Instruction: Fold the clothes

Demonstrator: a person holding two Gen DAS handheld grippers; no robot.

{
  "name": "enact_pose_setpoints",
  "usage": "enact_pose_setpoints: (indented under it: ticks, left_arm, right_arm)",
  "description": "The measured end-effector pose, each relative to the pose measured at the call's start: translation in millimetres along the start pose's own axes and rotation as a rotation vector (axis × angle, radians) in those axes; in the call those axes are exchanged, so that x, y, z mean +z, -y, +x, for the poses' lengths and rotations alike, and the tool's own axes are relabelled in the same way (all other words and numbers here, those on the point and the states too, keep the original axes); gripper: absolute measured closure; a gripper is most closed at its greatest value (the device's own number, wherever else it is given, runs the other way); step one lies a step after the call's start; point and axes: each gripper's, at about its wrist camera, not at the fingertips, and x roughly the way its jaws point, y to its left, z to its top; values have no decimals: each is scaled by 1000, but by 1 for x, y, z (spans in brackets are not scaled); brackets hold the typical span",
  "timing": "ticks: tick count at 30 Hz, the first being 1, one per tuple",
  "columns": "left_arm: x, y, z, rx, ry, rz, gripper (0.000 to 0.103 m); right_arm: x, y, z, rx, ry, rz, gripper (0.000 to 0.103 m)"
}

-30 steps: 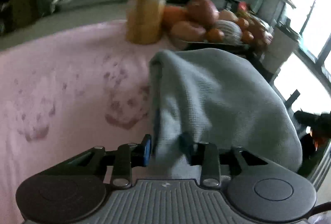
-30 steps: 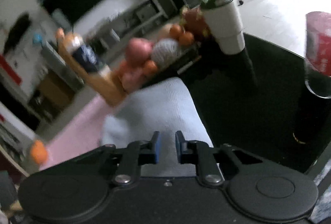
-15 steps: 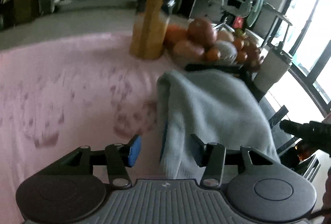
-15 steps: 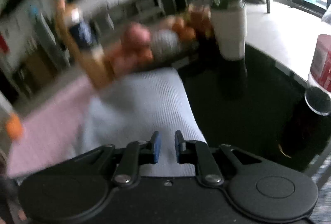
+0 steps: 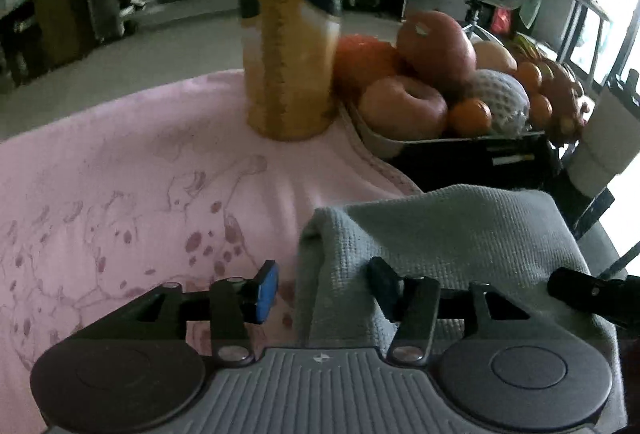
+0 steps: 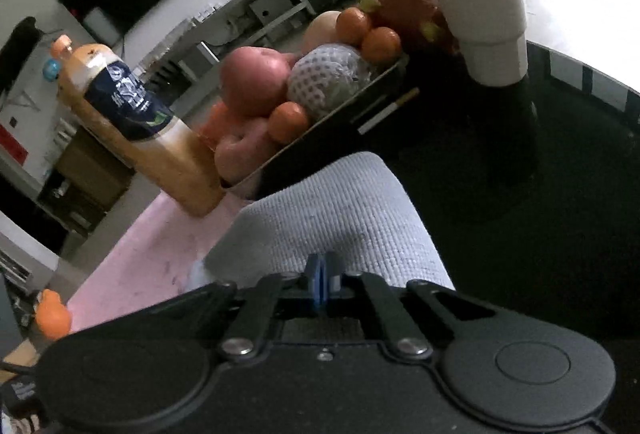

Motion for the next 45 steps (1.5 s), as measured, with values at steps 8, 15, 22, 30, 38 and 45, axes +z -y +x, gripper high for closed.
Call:
enact_pose_setpoints:
  ticks: [8, 15, 22, 30, 38, 45]
  left_arm:
    - [-44, -25, -62, -102, 31, 5, 49]
    - [-74, -34, -67, -75, -3, 27, 49]
    - [-79, -32, -53, -6, -12, 65, 48]
    - [-78, -53, -92, -7, -83, -2, 32]
    - [-88, -33, -200, 44, -4, 134, 9]
    - [-99, -34, -270, -50, 33, 132, 1]
  right_arm:
    - [-7, 5, -73, -39, 25, 7, 78]
    - [-37, 22, -104, -59, -12, 3, 82]
    - [-51, 11, -53, -207, -190, -112, 83]
    - [-47, -6, -79, -222, -90, -131, 76]
    - [-85, -46, -196, -85, 108, -14, 23]
    - [-103, -83, -253, -182, 142, -109, 0]
